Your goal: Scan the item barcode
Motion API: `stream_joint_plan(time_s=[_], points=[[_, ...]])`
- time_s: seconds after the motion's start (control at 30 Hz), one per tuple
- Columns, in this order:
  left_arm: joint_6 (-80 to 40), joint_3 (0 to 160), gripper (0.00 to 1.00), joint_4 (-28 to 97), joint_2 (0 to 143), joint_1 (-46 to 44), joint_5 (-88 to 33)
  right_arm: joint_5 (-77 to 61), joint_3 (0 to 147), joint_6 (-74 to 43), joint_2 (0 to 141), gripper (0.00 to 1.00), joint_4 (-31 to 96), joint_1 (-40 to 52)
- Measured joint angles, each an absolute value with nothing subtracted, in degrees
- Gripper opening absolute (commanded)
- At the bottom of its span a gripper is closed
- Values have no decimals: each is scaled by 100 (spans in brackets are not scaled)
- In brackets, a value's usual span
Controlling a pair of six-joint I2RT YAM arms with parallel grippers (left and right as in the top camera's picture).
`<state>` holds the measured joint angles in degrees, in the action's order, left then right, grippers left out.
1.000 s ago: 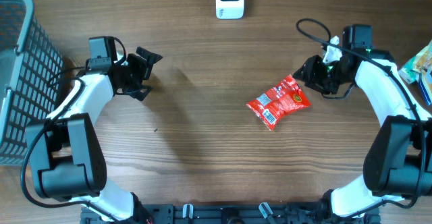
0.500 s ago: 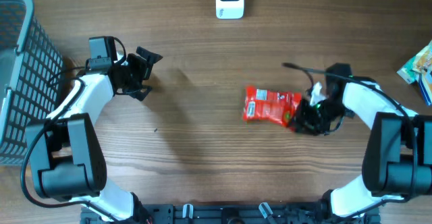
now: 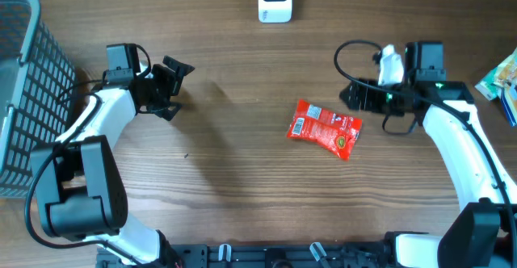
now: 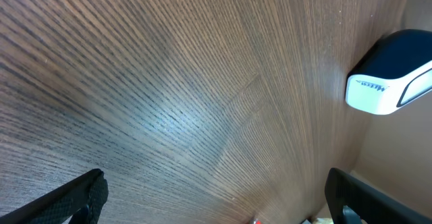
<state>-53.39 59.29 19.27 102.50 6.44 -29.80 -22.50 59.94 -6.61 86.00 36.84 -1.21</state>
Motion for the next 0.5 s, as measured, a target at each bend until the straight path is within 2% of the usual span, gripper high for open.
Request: stream_joint_plan(time_s=[0.1, 0.27, 0.5], points=[[-5339, 5929, 100, 1927, 10250, 644, -2980, -1909, 5922, -834, 8849, 64, 3011, -121], [-5339, 5929, 100, 1929, 10250, 644, -2980, -2062, 5865, -1022, 9867, 53, 2869, -121], [-5339, 5929, 100, 1925, 10250, 644, -2980, -2554, 5826, -1044, 10460, 53, 3861, -132]])
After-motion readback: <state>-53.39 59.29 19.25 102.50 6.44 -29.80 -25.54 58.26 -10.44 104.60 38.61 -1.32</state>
